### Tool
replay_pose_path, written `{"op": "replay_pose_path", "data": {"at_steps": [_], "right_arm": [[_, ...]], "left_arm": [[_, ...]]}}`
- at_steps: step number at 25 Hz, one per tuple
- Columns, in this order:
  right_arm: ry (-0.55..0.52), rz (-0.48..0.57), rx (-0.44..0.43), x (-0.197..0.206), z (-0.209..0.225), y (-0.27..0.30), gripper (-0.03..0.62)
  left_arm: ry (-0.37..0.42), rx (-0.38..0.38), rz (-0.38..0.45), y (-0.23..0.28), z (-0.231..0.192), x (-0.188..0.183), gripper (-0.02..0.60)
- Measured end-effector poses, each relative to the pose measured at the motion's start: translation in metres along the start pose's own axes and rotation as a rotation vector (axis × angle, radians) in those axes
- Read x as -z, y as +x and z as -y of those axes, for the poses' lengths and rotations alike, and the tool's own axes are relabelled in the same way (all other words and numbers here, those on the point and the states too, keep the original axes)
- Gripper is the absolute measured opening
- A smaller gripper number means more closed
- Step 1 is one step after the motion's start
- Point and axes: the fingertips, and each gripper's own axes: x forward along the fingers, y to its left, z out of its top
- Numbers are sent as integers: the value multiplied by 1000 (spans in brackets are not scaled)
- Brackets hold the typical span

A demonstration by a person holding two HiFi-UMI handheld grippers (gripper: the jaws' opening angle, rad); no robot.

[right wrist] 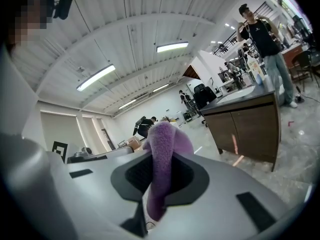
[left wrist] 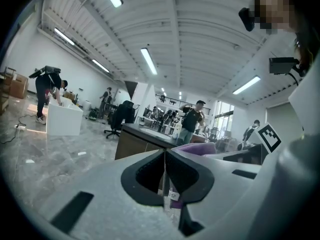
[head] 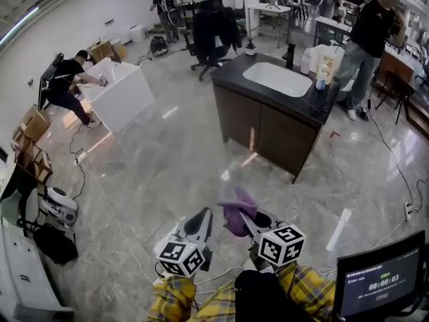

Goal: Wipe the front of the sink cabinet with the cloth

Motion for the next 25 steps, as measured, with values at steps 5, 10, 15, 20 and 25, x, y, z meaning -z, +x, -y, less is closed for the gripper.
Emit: {"op": "replay_pose_path", "data": {"at_steps": [5, 10, 15, 20, 25], "right_arm": [[4, -7, 6, -12, 26, 20, 40], [-6, 5, 13, -25, 49, 36, 40], [16, 12, 25, -33, 60, 45, 40], [3, 24, 25, -40, 54, 58, 40], [-7, 31, 66, -50, 71, 78, 40]], "left_arm": [[-1, -1, -3, 33, -15, -3, 8], [5, 9, -1, 67, -24, -6, 8], [22, 34, -22, 82, -24, -6, 8], [31, 43, -12, 91, -38, -18, 7], [28, 81, 1, 124, -57, -30, 8]]}}
